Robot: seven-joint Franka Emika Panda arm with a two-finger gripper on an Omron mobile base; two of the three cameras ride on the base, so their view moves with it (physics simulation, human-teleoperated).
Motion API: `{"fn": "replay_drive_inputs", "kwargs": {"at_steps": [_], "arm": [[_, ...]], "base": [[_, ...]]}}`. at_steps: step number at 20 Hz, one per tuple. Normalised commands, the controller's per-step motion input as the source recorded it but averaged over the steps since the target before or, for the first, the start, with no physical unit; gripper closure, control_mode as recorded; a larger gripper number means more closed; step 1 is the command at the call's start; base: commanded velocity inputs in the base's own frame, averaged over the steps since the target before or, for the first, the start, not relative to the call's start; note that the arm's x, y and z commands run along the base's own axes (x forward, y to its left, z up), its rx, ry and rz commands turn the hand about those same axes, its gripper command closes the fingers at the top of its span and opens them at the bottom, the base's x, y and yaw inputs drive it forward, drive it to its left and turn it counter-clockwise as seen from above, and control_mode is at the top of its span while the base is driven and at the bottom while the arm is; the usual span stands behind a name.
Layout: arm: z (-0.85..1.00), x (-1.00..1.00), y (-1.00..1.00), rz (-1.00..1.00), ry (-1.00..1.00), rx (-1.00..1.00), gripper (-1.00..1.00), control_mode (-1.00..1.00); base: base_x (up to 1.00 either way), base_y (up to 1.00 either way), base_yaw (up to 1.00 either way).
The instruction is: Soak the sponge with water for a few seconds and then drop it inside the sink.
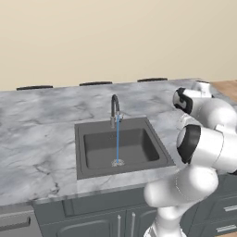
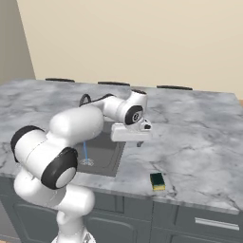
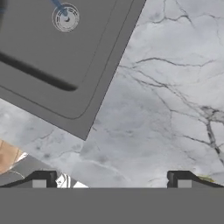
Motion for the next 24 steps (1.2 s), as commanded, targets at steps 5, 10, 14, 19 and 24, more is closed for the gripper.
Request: {"fn": "replay_drive_inputs", "kwargs": {"at_steps": [5, 10, 14, 19, 24], "arm": [[0.0, -0.59, -0.16, 0.14, 0.09, 0.0, -1.0, -1.0], [-0.14, -0.18, -0.32, 0.0, 0.12, 0.0, -1.0, -1.0], [-0.33, 0.05, -0.32, 0.0, 0.0, 0.0, -1.0, -1.0], [-0.26, 0.06, -0.27, -0.04, -0.05, 0.0, -1.0, -1.0], [-0.2, 0.0, -0.28, -0.09, -0.01, 0.0, -1.0, -1.0]], "base": [[0.0, 0.0, 0.0], [0.0, 0.0, 0.0], [0.0, 0.0, 0.0], [0.0, 0.0, 0.0], [0.0, 0.0, 0.0]]}}
